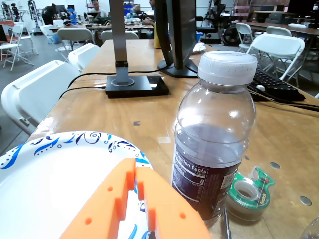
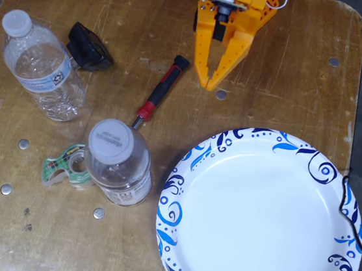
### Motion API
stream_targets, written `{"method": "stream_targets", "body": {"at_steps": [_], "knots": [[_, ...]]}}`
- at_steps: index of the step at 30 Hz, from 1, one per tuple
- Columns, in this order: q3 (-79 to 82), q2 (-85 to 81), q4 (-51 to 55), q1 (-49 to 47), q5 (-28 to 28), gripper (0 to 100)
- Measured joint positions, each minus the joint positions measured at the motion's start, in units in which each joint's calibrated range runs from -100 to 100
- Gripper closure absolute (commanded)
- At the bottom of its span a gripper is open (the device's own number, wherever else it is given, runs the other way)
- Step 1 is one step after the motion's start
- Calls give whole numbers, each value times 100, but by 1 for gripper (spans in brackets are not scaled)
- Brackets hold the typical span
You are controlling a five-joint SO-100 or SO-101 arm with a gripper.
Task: Move the bottles to the plate
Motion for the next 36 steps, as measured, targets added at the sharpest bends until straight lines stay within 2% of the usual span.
{"method": "stream_targets", "body": {"at_steps": [2, 5, 12, 29, 36], "knots": [[0, 0, 0, 18, 0, 99], [0, 0, 0, 793, -5, 99], [0, 0, -9, 474, -10, 99], [-27, 0, -51, 647, -31, 99], [-9, 0, -979, 647, -10, 98]]}}
